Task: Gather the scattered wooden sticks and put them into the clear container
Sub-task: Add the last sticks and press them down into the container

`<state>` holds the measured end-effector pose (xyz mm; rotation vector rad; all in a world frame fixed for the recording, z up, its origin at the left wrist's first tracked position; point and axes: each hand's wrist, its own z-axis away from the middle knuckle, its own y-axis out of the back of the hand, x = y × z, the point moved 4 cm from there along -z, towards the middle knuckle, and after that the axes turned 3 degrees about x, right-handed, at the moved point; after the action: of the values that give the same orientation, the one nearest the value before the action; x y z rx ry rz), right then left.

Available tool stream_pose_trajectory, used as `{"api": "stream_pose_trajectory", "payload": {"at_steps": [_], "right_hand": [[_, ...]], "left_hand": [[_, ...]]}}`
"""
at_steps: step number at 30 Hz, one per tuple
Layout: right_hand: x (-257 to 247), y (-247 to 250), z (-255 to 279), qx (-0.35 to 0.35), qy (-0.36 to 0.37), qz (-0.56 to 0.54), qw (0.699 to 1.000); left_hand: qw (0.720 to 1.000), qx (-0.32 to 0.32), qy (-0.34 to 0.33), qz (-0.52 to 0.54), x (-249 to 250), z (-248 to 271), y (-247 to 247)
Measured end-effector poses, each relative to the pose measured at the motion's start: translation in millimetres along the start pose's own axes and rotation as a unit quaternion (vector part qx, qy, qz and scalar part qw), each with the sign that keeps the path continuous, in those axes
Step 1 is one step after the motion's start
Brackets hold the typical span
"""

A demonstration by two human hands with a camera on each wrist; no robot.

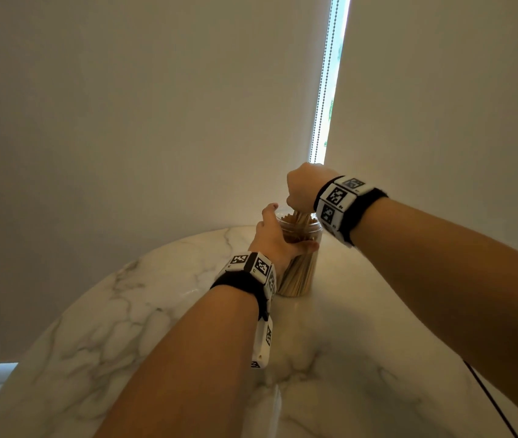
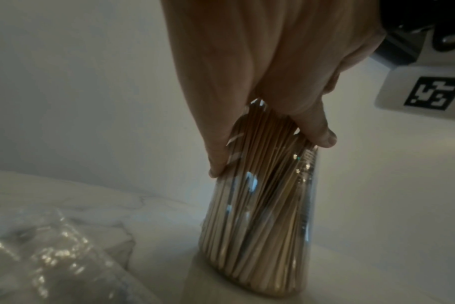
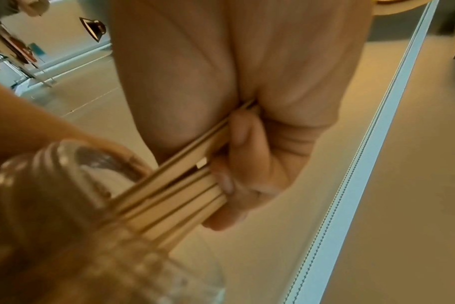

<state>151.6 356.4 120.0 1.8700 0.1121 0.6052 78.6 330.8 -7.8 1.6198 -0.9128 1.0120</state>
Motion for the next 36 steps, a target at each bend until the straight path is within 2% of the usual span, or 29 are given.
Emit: {"api": "stream_pose_trajectory", "payload": {"at_steps": [3, 6, 8, 10, 11, 13, 15, 17, 18, 19, 21, 24, 25, 27, 28, 30, 31, 33, 36], "right_hand": [[-3.0, -5.7, 0.9, -0.019, -0.005, -0.023, 1.000], [7.3, -1.1, -1.5, -0.068, -0.024, -0.139, 0.988], [17.2, -1.8, -5.1, -0.103, -0.028, -0.236, 0.966], [24.2, -4.1, -1.7, -0.139, -0.054, -0.358, 0.922], [25.5, -4.7, -0.6, -0.131, -0.049, -0.380, 0.914], [22.8, -10.7, 1.2, -0.101, 0.001, -0.302, 0.948], [17.5, -12.8, 7.6, -0.047, 0.072, -0.110, 0.990], [10.5, -15.2, 14.0, -0.037, 0.135, 0.089, 0.986], [10.9, -21.6, 15.6, -0.056, 0.110, 0.114, 0.986], [10.1, -22.7, 12.6, -0.054, 0.101, 0.110, 0.987], [9.9, -19.7, 7.3, -0.059, 0.064, 0.029, 0.996], [13.1, -16.7, 6.6, -0.095, 0.033, -0.108, 0.989], [13.7, -16.6, 6.5, -0.090, 0.052, -0.119, 0.987], [10.5, -25.4, 10.5, -0.105, 0.023, -0.132, 0.985], [7.7, -33.7, 10.7, -0.104, 0.028, -0.102, 0.989], [7.2, -34.1, 11.4, -0.115, 0.016, -0.134, 0.984], [8.5, -30.3, 10.6, -0.110, 0.021, -0.164, 0.980], [18.4, -24.8, 3.8, -0.089, -0.015, -0.259, 0.962], [19.2, -27.4, 4.9, -0.043, -0.010, -0.234, 0.971]], "left_hand": [[1.000, 0.003, 0.002, -0.010, 0.0, 0.4, 0.6], [1.000, 0.004, 0.000, -0.007, -0.1, 2.3, 1.3], [1.000, -0.001, -0.002, -0.002, 0.5, 4.0, 1.1], [1.000, -0.002, -0.002, 0.000, 1.0, 5.3, 1.1], [1.000, -0.001, -0.002, 0.000, 1.6, 5.8, 1.3], [1.000, 0.000, 0.001, 0.000, 1.8, 5.6, 1.4], [1.000, -0.002, 0.003, 0.002, 2.3, 6.0, 1.1], [1.000, -0.001, 0.004, 0.001, 2.9, 7.0, 1.0], [1.000, 0.000, 0.004, -0.002, 2.7, 7.5, 0.8], [1.000, 0.001, 0.003, -0.004, 2.8, 8.1, 0.9], [1.000, 0.002, 0.004, -0.005, 2.0, 8.2, 1.0], [1.000, 0.003, 0.003, -0.007, 0.6, 7.4, 0.6], [1.000, 0.003, 0.003, -0.003, 0.3, 7.0, 0.8], [1.000, 0.004, 0.005, 0.003, 0.0, 6.2, 1.3], [1.000, 0.003, 0.005, 0.004, -0.1, 6.1, 1.4], [1.000, 0.005, 0.004, 0.002, -1.0, 5.7, 1.2], [1.000, 0.006, 0.003, 0.001, -2.1, 4.8, 1.4], [1.000, 0.008, -0.001, 0.000, -3.4, 3.6, 1.4], [1.000, 0.017, -0.007, -0.002, -3.3, 1.8, 2.4]]}}
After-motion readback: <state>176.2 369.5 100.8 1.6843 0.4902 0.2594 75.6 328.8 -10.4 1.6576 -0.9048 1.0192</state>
